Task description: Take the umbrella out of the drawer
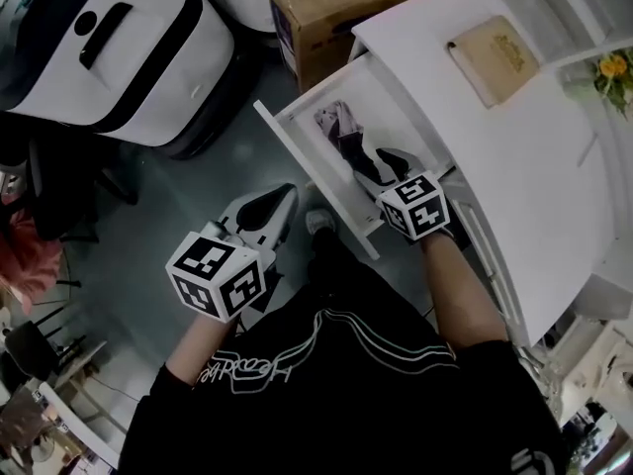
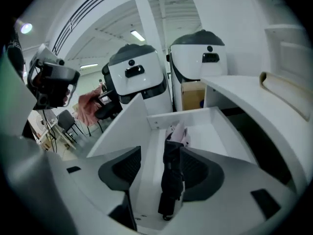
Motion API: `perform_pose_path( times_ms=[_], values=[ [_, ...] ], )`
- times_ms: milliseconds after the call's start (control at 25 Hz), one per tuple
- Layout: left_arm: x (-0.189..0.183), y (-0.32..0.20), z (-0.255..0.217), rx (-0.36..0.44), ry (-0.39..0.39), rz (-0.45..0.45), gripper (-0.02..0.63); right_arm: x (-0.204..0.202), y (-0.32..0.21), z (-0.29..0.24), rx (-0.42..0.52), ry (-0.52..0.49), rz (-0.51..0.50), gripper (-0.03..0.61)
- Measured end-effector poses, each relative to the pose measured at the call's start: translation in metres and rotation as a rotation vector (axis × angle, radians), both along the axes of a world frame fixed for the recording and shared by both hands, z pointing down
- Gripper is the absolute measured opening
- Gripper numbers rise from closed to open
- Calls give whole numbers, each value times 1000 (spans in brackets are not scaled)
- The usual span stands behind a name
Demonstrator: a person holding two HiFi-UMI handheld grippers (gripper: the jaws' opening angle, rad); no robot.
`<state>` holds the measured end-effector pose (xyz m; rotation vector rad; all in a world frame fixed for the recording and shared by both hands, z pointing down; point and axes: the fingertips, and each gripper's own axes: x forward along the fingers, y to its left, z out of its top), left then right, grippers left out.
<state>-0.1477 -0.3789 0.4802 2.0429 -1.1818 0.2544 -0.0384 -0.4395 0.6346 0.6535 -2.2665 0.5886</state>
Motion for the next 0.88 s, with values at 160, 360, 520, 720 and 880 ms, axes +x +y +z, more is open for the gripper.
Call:
perform_pose_path(
  times_ms=[160,360,520,720,880],
  values=[
    [-7,-17,19,-36,5,-15,17,-1,-15,53,-27,112,-44,235],
    [-15,-34,35,-59,45,-53,17,-5,-25,105,-76,218,-75,236],
    [-23,-40,43,-76,44,-58,17,-8,-25,134,-131,257,-64,235],
    [-29,-41,52,-98,55,-74,17,-13,-24,149,-161,305,-72,235],
    [-29,-38,58,-115,59,-68,17,-15,-27,156,-148,348,-66,235]
  ],
)
